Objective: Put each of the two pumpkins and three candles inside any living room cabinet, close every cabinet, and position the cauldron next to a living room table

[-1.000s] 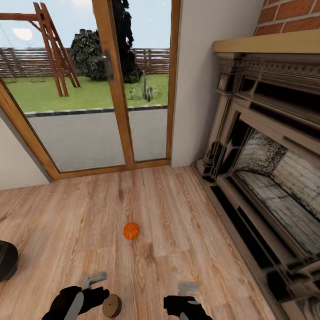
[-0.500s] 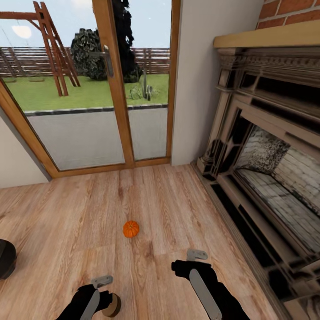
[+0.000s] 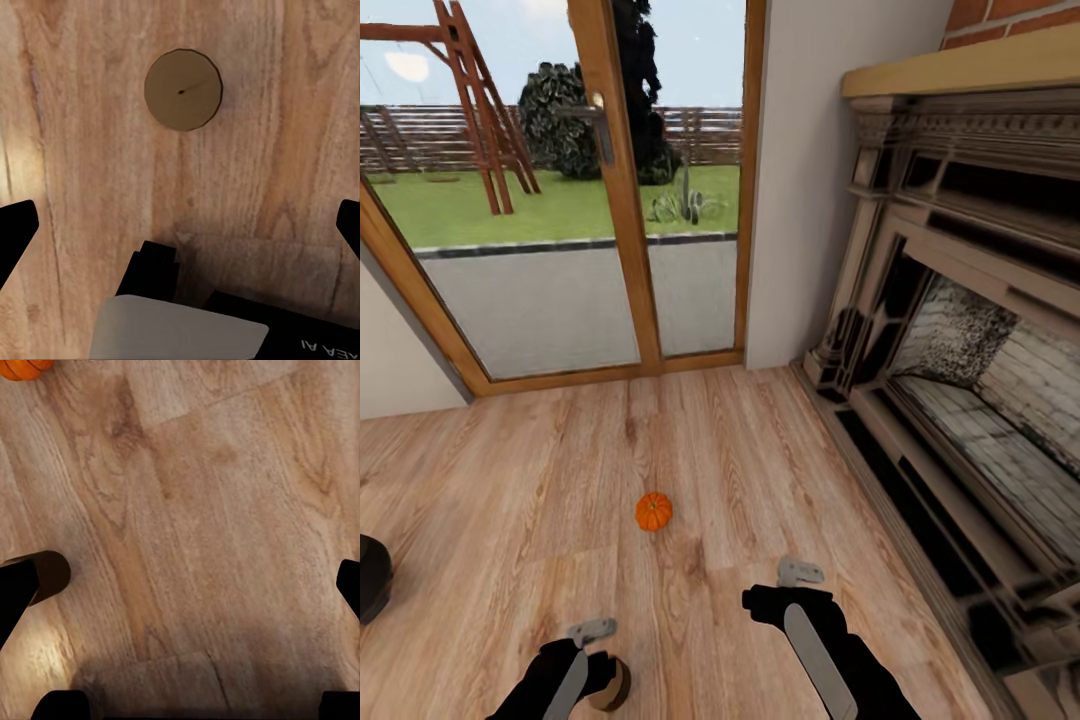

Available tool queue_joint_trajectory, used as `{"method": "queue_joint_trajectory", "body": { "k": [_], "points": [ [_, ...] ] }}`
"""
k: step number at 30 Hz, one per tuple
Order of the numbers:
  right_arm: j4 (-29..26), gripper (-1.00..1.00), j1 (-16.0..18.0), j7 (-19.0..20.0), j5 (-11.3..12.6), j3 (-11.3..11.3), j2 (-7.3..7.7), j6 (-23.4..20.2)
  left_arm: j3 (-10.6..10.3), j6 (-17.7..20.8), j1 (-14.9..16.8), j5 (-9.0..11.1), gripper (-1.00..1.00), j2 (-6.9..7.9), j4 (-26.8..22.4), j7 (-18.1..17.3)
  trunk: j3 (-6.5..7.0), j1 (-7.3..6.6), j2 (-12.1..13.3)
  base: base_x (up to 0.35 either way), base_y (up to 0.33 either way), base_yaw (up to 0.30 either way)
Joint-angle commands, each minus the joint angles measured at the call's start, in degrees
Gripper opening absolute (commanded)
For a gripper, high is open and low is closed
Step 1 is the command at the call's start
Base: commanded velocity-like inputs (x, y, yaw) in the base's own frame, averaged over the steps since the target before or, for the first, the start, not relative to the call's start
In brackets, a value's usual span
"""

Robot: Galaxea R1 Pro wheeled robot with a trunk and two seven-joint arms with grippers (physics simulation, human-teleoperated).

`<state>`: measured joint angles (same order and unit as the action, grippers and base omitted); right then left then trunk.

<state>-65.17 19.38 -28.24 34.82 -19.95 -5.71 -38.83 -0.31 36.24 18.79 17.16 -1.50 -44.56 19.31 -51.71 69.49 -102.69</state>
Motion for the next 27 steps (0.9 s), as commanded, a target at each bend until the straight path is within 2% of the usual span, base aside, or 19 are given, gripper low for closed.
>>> {"method": "queue_joint_trajectory", "body": {
  "k": [1, 10, 15, 16, 21, 27],
  "points": [
    [-0.1, 1.0, 0.0, -0.6, 0.6, -0.1, 0.04, 0.0, 0.0, -0.3, 0.0, 0.6, 1.0, 0.0, -0.1, 0.5, -0.23, 0.22, -0.4, 0.0, 0.0, 0.0],
    [-0.4, 1.0, 0.0, -0.6, 0.5, -0.5, -0.04, 0.1, -0.2, -5.3, 0.0, 0.7, 1.0, 0.01, 0.5, 0.4, -1.85, 2.2, -4.0, 0.0, 0.0, 0.0],
    [-5.5, 1.0, -0.5, -0.6, 0.3, -1.3, -0.06, -0.3, -0.1, -8.6, 0.0, 0.7, 1.0, 0.08, 1.6, 0.3, -2.74, 3.3, -6.1, 0.0, 0.0, 0.0],
    [-7.7, 1.0, -0.6, -0.6, 0.3, -2.2, -0.03, -0.7, -0.1, -9.1, 0.0, 0.7, 1.0, 0.09, 1.8, 0.3, -2.92, 3.52, -6.5, 0.0, 0.0, 0.0],
    [-10.7, 1.0, -0.7, -0.6, 0.2, -4.3, -0.04, -1.4, -0.1, -9.7, 0.0, 0.6, 1.0, 0.15, 2.0, -0.1, -3.82, 4.61, -8.5, 0.0, 0.0, 0.0],
    [-11.1, 1.0, -0.7, -0.6, 0.3, -4.6, -0.09, -1.4, -0.2, -9.9, 0.0, 0.6, 1.0, 0.19, 2.0, -0.2, -4.9, 5.93, -10.9, 0.0, 0.0, 0.0]
  ]
}}
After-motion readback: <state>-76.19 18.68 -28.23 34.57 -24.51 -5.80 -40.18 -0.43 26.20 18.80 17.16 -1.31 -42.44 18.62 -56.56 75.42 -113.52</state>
